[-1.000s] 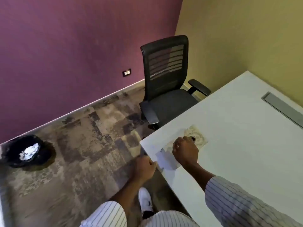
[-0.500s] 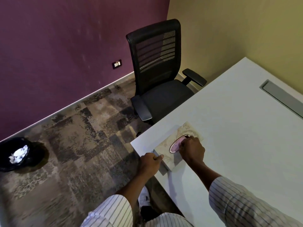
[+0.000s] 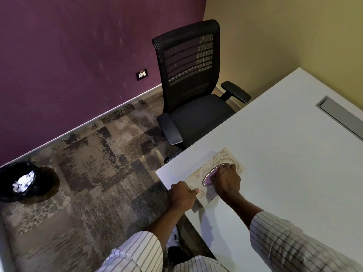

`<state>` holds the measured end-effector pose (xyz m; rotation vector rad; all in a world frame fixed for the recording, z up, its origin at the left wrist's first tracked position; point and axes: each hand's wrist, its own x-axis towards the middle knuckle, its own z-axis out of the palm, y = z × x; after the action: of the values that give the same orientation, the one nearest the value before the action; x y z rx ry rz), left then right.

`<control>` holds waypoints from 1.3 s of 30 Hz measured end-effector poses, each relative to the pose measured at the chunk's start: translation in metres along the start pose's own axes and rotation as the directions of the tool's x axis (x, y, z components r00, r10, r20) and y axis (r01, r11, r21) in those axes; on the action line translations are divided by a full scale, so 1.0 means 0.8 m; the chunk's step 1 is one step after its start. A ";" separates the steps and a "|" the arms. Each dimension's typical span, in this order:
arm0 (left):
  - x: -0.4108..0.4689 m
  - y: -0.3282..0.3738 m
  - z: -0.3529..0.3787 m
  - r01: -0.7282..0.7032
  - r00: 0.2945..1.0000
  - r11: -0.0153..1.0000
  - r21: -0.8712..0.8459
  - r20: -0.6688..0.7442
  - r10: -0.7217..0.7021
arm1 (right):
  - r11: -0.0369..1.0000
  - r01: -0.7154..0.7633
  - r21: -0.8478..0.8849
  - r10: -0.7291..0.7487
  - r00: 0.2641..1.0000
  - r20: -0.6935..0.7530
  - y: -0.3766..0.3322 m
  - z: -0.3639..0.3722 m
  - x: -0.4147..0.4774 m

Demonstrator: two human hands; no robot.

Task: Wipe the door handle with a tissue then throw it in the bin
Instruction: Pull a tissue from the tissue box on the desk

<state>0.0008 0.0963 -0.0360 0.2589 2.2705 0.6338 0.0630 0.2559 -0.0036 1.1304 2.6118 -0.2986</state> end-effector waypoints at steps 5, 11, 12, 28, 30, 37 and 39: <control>0.001 0.003 0.004 0.030 0.999 0.998 0.058 -0.013 -0.029 | 0.979 0.006 0.204 0.013 0.996 -0.094 0.016 0.003 -0.012; -0.002 0.008 0.003 0.064 0.998 0.992 0.105 -0.015 -0.063 | 0.920 0.055 0.388 0.034 0.975 -0.220 0.030 -0.004 -0.029; -0.003 0.009 0.001 0.064 0.998 0.991 0.114 -0.015 -0.062 | 0.895 0.072 0.440 0.039 0.971 -0.237 0.029 -0.010 -0.030; -0.102 -0.021 -0.119 0.214 0.974 0.399 -0.892 0.162 -0.160 | 0.171 -0.168 0.971 -0.538 0.809 0.235 -0.073 -0.040 -0.055; -0.124 -0.037 -0.139 0.192 0.978 0.303 -0.934 0.156 -0.137 | 0.180 -0.153 0.972 -0.578 0.783 0.230 -0.103 -0.029 -0.057; -0.175 -0.119 -0.181 0.006 0.942 0.193 -0.981 -0.059 -0.330 | 0.314 -0.170 0.934 -0.726 0.591 0.352 -0.213 0.005 -0.084; -0.189 -0.149 -0.191 -0.044 0.898 0.232 -0.972 -0.140 -0.417 | 0.336 -0.176 0.925 -0.750 0.545 0.376 -0.247 0.012 -0.104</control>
<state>-0.0023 -0.1171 0.0868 -0.8538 1.6934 1.9497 -0.0267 0.0636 0.0307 0.3150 1.6119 -2.0510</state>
